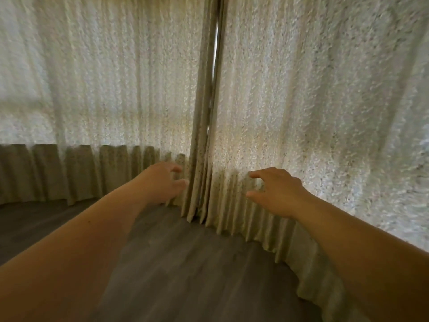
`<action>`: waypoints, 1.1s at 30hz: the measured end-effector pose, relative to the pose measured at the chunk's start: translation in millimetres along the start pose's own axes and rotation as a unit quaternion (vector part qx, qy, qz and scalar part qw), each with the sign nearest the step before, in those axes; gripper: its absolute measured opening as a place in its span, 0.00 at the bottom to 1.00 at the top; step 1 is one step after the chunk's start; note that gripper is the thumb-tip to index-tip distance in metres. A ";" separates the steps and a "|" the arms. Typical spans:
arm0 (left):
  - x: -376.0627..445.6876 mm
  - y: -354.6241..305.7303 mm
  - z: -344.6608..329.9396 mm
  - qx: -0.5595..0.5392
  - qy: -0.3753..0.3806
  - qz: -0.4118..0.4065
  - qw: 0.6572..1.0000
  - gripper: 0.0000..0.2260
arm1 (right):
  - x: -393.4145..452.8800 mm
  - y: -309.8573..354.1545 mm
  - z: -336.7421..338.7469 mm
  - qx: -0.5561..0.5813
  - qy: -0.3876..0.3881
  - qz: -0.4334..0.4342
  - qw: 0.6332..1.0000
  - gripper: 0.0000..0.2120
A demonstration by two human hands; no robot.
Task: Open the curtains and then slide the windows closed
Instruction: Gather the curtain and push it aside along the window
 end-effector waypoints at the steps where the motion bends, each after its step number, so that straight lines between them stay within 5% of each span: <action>1: 24.6 16.3 -1.7 -0.013 0.000 0.001 1.000 0.23 | 26.1 1.3 -5.5 -0.001 0.001 -0.009 1.000 0.27; 7: 163.5 92.3 -14.8 -0.054 0.014 0.000 0.998 0.23 | 174.5 0.6 -34.7 0.037 -0.016 -0.062 0.997 0.28; 20: 448.9 235.0 -75.4 0.008 -0.013 -0.003 1.000 0.24 | 522.7 -15.0 -142.8 0.085 -0.041 0.001 0.995 0.29; 33: 655.5 496.8 -54.6 0.029 -0.063 0.098 0.993 0.23 | 846.5 121.3 -295.5 0.180 0.055 0.090 0.978 0.33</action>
Point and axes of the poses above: each hand's wrist, its own x-axis towards the middle knuckle, its own z-axis out of the back of the hand, y = z × x, the point moved 9 cm from there along x, towards the middle knuckle, and after that the axes turned 11 degrees about -z, right-handed, at the moved point
